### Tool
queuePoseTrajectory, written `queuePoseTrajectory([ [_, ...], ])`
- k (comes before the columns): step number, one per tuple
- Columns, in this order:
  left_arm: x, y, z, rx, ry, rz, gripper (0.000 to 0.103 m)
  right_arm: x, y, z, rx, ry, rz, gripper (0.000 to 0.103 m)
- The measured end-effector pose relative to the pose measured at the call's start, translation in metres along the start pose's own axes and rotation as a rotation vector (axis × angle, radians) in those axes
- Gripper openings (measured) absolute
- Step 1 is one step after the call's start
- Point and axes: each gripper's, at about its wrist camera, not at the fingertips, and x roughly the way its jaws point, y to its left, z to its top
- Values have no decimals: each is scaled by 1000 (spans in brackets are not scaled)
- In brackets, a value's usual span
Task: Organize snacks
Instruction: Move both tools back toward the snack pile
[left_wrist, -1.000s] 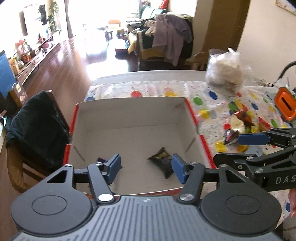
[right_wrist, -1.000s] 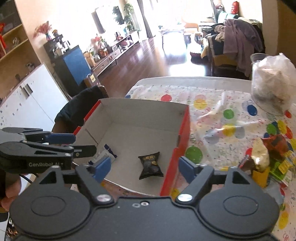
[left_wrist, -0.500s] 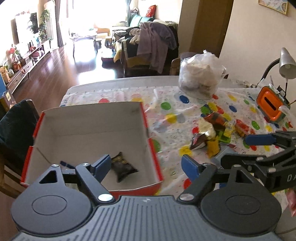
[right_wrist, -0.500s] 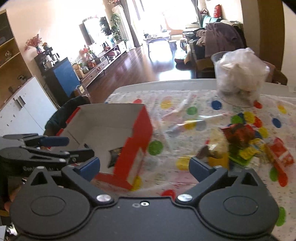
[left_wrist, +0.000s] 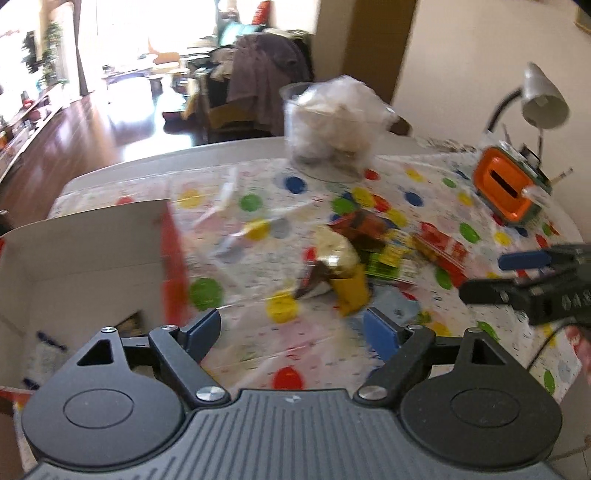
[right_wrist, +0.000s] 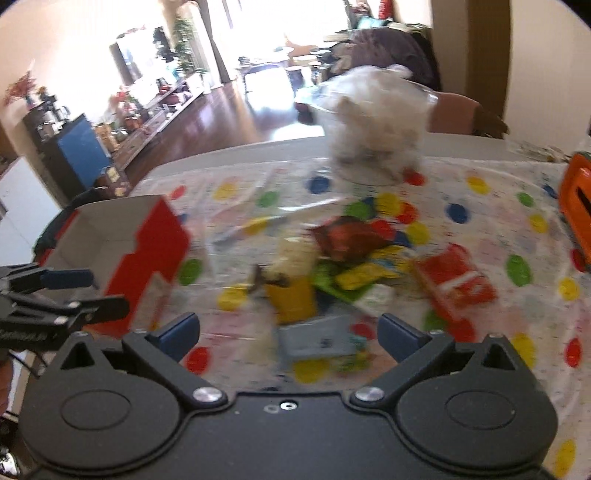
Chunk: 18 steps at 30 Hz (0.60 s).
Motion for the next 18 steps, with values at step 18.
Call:
queuePoseTrajectory([
  [18,97,-100,29,428,114,-220,85,74,-156,32,315,95,-212,102],
])
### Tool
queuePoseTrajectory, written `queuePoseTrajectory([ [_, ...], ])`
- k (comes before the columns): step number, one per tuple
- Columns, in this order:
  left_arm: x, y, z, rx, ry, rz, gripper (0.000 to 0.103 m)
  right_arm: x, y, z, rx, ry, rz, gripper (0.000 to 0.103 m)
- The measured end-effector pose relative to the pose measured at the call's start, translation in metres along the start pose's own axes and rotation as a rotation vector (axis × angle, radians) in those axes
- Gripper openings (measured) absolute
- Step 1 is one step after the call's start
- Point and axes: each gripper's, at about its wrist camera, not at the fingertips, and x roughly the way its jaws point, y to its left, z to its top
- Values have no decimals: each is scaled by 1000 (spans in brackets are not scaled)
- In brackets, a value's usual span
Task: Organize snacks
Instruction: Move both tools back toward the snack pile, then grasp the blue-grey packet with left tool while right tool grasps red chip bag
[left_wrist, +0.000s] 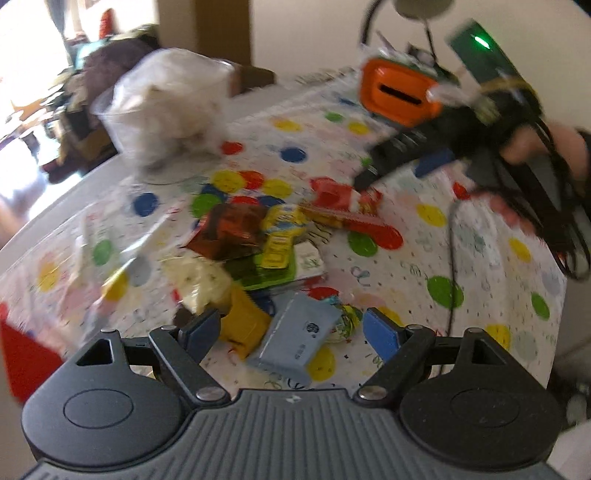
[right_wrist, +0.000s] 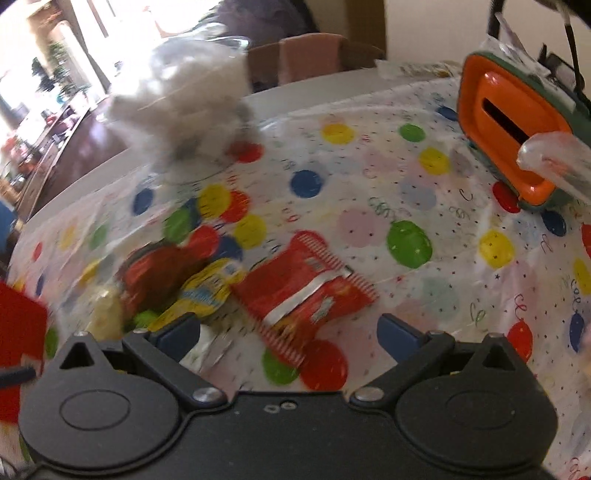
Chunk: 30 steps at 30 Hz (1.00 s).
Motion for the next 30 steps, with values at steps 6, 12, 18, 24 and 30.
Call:
queuePoseTrajectory([
  [6,29,-8,9,118,64,-53,85,33,-13,18,150,55,-40,102],
  [12,50,-2,10,162,115,-102,84,60,-21,32,286,116,-65,98],
  [18,63,3,5,201,165,-134,73,78,-9,41,305,142,-95,98],
  [24,79,6,0,239,213,-153,67,86,9,37,190,149,-147,93],
  [30,95,17,-1,195,240,-186,65,82,18,23,42,163,-146,85],
])
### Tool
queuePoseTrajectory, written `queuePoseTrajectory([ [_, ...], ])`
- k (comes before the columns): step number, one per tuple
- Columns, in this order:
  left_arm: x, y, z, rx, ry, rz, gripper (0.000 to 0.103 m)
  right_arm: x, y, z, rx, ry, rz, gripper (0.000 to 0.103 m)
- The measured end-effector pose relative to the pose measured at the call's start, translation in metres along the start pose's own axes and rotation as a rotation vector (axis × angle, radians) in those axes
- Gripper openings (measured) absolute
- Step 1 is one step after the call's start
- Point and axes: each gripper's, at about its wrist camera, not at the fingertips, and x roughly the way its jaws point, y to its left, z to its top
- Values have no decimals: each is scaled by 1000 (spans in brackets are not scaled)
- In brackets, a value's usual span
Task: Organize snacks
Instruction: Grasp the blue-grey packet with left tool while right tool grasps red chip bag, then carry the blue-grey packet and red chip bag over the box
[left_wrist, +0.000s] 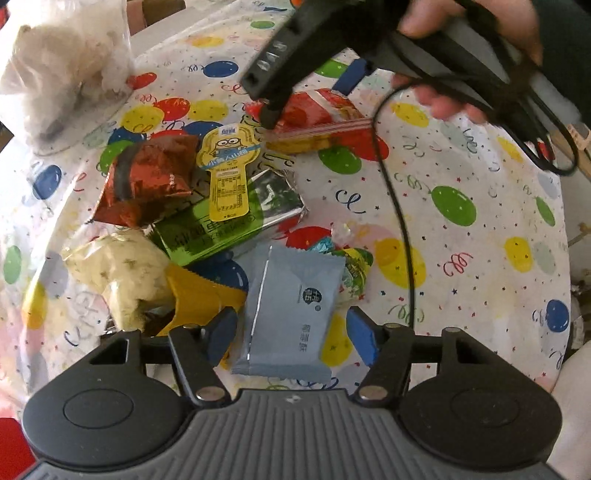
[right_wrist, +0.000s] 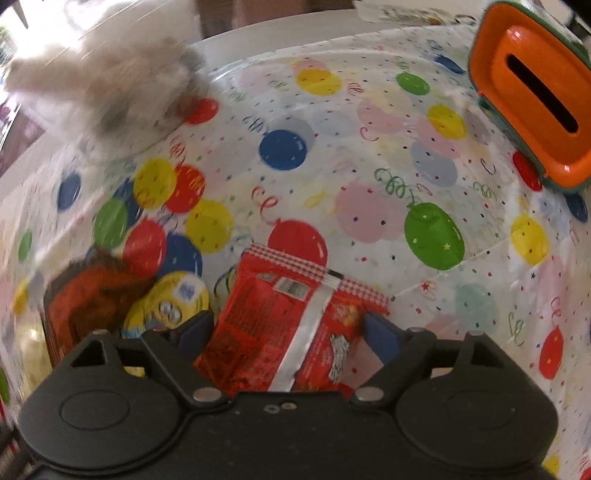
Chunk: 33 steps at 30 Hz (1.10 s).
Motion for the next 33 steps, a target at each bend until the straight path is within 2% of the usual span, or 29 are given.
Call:
queuePoseTrajectory([
  [4,3,3,-1,-16,2,-31,65,-2,-2,-11,-71,5,0,81],
  [6,7,5,-2,-38,19,-40,63,-1,-5,-17,-78,21,19,72],
  [7,8,6,-5,-53,26,-44,59,0,-8,-21,-78,31,32,72],
  [14,3,21,-16,-214,-31,-41,48,-7,-15,-36,-123,-4,56,69],
  [22,-5,9,-26,-325,-66,80,47,-26,-24,-47,-125,-45,77,68],
  [33,-56,0,-58,-503,-187,186,47,-86,-8,-74,-230,-119,145,68],
])
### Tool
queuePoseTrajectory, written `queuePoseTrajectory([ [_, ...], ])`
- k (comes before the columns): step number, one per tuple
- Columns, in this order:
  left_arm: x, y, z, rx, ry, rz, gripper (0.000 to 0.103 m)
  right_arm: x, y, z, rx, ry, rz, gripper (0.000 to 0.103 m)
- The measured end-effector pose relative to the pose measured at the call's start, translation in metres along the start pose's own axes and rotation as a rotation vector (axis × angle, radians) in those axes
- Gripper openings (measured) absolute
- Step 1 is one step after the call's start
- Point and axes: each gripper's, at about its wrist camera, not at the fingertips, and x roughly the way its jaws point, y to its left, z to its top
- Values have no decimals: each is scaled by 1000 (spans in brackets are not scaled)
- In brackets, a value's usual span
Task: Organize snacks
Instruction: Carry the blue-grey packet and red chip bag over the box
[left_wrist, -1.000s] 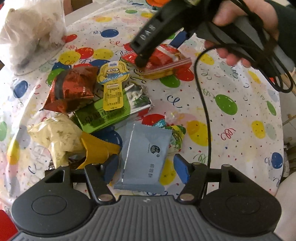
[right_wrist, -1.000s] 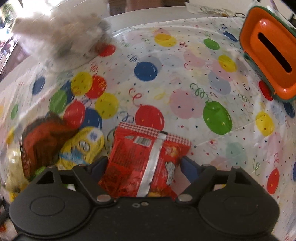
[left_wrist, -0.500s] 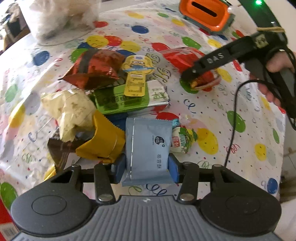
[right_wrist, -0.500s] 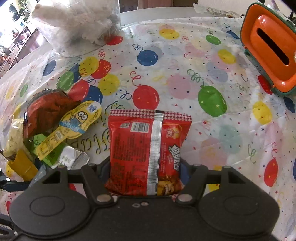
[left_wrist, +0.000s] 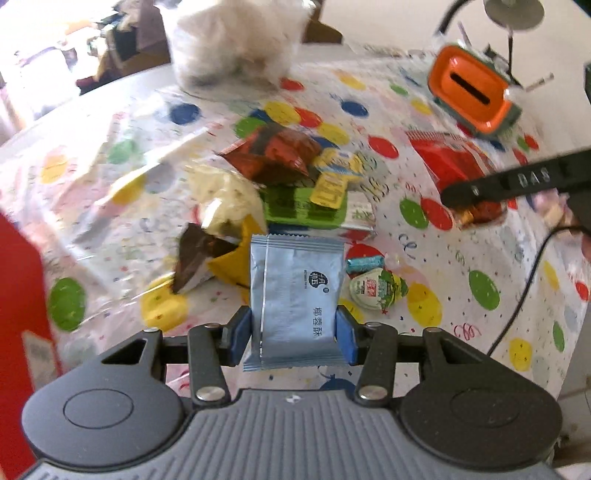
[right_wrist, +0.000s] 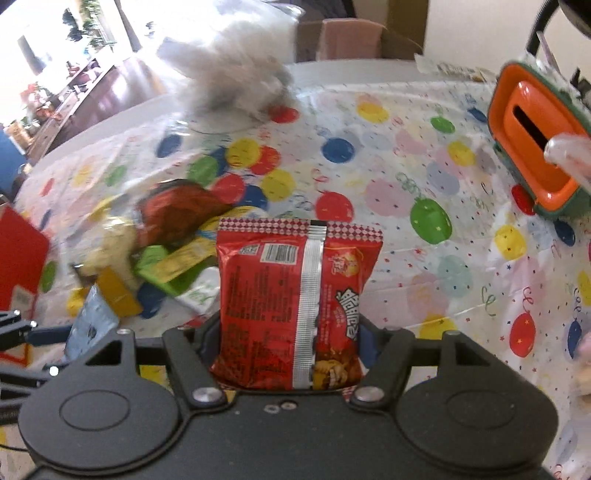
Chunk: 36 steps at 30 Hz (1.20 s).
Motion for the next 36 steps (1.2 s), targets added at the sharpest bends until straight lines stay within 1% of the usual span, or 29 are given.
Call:
queuePoseTrajectory([
  [3,-23,4,-4,-33,-36,30,47,-13,15,-4,-36,-7,24,68],
  [10,-66,22,-15,-112,-81,78,47,-42,55,-11,-93,-36,80,68],
  [19,-126,57,-31,-210,-143,121,47,-71,123,-16,-176,-83,143,68],
  [26,-164,95,-51,-274,-192,192,47,-80,183,-19,-252,-96,187,68],
  [31,-185,128,-65,-320,-204,239,47,-78,231,-20,-311,-101,218,68],
  [36,-200,156,-77,-346,-218,285,47,-71,278,-18,-360,-106,235,68],
])
